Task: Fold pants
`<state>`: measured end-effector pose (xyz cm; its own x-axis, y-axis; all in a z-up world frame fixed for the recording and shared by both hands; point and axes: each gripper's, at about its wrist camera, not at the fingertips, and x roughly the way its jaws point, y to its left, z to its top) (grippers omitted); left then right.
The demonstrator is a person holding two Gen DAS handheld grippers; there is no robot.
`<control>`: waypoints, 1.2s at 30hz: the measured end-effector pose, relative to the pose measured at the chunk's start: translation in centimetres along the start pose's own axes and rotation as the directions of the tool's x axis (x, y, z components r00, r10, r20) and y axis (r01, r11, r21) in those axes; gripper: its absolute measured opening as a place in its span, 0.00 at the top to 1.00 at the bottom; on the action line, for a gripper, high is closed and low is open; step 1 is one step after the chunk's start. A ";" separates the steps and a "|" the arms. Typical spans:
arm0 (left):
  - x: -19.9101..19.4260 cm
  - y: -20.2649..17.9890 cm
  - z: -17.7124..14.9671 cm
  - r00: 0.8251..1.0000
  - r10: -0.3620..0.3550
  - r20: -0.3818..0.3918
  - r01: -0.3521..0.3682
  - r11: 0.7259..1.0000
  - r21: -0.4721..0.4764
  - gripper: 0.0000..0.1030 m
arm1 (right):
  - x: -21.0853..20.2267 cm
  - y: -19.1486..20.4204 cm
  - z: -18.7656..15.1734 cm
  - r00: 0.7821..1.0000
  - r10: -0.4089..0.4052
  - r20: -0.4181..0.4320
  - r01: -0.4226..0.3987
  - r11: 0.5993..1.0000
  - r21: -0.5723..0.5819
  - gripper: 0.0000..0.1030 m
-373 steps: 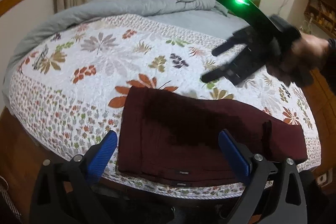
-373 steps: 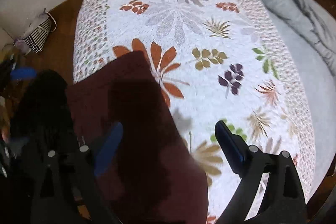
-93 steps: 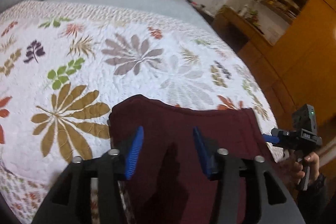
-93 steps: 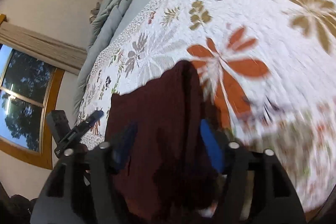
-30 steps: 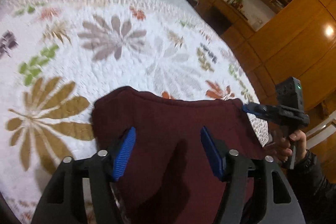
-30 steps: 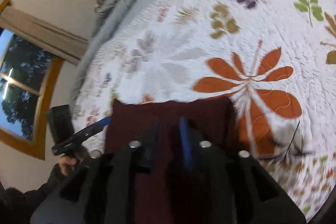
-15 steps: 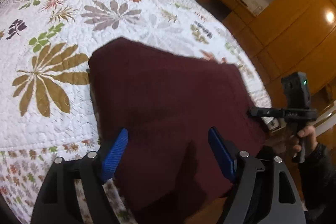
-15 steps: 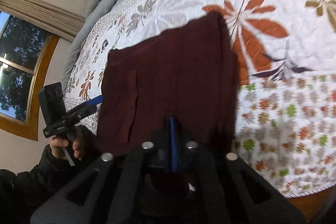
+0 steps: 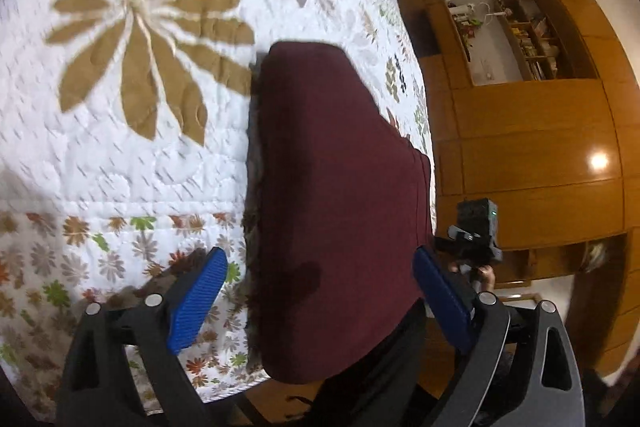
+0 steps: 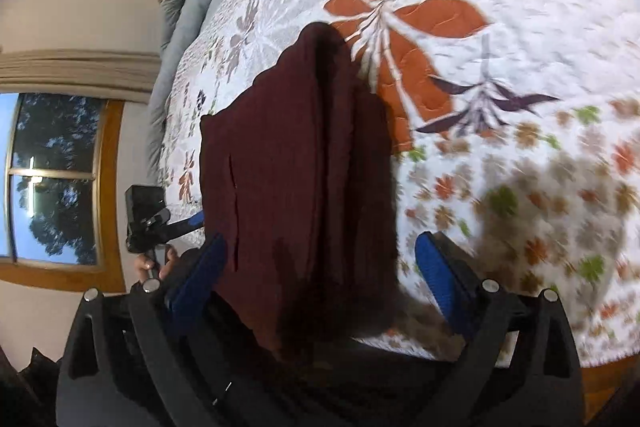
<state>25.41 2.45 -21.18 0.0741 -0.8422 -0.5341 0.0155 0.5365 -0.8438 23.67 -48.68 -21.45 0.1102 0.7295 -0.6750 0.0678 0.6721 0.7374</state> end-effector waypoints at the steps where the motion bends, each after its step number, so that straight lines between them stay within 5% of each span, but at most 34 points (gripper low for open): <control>1: 0.3 0.1 0.1 1.000 -0.001 -0.008 0.001 1.000 -0.002 0.09 | 0.5 -0.3 0.2 1.000 0.008 -0.014 -0.008 1.000 0.004 0.08; 17: 3.1 0.0 0.3 1.000 -0.014 -0.021 0.013 0.999 -0.050 0.07 | 2.6 -0.8 1.9 0.983 0.128 -0.133 -0.129 0.992 0.002 0.02; 31: 4.3 -0.9 -0.3 0.997 -0.017 -0.072 0.014 0.999 -0.042 0.04 | 4.6 0.7 2.3 0.976 0.063 -0.207 -0.068 0.998 -0.014 0.02; 36: 5.1 -1.7 -0.7 0.994 0.058 -0.089 -0.060 0.998 -0.013 0.07 | 4.5 1.4 1.9 0.971 0.109 -0.213 -0.121 0.992 -0.044 0.02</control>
<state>25.09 -2.81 -22.55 -0.0143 -0.8109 -0.5850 -0.0021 0.5851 -0.8110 26.15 -44.69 -23.38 -0.0972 0.8089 -0.5799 0.0104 0.5834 0.8121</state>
